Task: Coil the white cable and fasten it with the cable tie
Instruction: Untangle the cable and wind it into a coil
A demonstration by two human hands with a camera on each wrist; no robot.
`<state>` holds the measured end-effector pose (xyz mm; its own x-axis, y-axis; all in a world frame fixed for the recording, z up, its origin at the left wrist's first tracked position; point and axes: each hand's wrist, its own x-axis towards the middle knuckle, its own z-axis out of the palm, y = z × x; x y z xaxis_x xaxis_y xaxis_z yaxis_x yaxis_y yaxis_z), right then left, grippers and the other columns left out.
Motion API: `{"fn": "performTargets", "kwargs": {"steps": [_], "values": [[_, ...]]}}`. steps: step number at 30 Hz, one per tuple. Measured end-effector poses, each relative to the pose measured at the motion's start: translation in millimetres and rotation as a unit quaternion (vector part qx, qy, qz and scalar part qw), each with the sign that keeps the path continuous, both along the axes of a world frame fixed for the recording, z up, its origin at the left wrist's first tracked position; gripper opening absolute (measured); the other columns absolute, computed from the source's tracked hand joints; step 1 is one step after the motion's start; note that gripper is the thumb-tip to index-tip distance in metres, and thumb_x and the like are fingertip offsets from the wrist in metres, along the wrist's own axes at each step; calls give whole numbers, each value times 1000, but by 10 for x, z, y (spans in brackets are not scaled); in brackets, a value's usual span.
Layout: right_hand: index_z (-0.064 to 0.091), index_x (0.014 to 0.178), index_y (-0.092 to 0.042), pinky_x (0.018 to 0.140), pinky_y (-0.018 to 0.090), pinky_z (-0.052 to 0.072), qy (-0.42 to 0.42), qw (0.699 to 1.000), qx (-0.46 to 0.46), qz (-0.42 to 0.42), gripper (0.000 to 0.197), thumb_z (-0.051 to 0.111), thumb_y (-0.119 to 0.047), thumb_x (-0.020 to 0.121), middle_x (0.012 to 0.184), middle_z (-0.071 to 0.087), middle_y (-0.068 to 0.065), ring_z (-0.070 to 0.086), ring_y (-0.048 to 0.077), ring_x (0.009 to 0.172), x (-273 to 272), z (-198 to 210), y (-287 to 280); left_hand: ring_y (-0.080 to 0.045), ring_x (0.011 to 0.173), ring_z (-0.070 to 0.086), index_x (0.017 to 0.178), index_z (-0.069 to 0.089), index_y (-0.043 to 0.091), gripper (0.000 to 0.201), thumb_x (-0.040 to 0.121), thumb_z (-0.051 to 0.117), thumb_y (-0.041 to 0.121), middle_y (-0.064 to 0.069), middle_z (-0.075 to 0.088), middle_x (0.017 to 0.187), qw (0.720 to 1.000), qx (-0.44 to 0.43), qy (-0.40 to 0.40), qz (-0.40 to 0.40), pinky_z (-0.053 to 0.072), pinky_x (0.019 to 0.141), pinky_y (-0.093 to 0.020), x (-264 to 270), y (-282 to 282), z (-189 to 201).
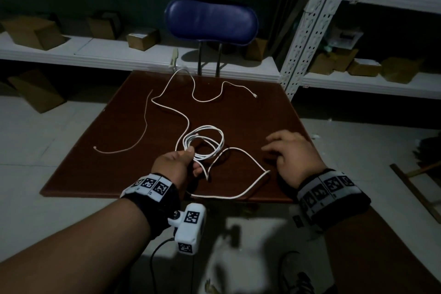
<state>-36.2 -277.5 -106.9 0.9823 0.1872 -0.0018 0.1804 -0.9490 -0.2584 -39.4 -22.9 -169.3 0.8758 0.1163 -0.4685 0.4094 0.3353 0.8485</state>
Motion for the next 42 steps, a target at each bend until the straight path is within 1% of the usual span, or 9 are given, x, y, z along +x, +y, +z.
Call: {"fn": "performTargets", "kwargs": {"steps": [3,7,10,13,18,25,31,37,42], "values": [[74,92,-20,93,31,51,-142,957,253,10,43,42,2,74,102,70,-5,65,15,99,-98,161,145,-18,42,53,81,61,4,31,101,56,27,-13,55,63,1000,15,-1,-12,44,43,-24,-4,14,-3],[68,85,-7,54,32,45,122,783,608,-41,27,46,7,88,70,70,10,68,26,61,-276,221,726,-20,45,50,69,63,8,37,99,59,30,-12,54,59,1000,17,4,-16,41,52,-27,-16,20,-4],[62,86,-8,49,28,46,263,760,588,-89,18,49,-6,98,59,60,7,60,22,47,-293,-60,939,-18,43,43,60,61,10,44,98,59,30,-10,50,52,1000,8,13,-22,36,51,-28,-16,28,18],[55,81,-9,53,34,50,265,741,584,-199,18,52,-11,98,55,48,5,47,19,40,-247,-372,982,-19,47,43,60,64,10,41,96,62,30,-13,49,55,1000,-18,18,-15,35,60,-35,-8,52,24],[55,83,-7,40,24,44,261,643,667,-273,20,56,-20,99,52,46,5,44,17,38,-223,-493,972,-21,48,48,79,61,4,26,96,61,24,-12,54,59,996,-83,38,20,42,61,-35,78,116,23],[68,101,-3,41,22,34,308,696,603,-241,58,53,-59,93,63,57,3,49,14,46,-180,-439,968,-15,54,54,89,54,4,17,97,60,18,-9,52,68,972,-232,-17,31,52,54,-23,169,25,188],[67,86,-5,41,22,31,340,743,530,-225,62,49,-64,93,55,54,3,48,15,43,-122,-359,959,-12,54,56,90,55,4,15,98,58,16,-8,54,68,965,-257,-46,34,54,53,-20,134,52,383],[64,104,-6,34,16,22,429,609,628,-227,54,59,-58,90,57,48,-4,35,6,43,-208,-425,1049,-12,53,59,98,59,4,12,96,59,16,-9,57,76,961,-271,-46,30,54,51,-21,99,107,421],[62,93,-11,33,15,17,474,529,664,-232,40,67,-50,87,55,38,-7,29,4,40,-216,-504,1094,-13,53,58,100,59,2,14,98,57,16,-10,55,78,959,-276,-58,21,54,52,-20,60,92,449]]}}
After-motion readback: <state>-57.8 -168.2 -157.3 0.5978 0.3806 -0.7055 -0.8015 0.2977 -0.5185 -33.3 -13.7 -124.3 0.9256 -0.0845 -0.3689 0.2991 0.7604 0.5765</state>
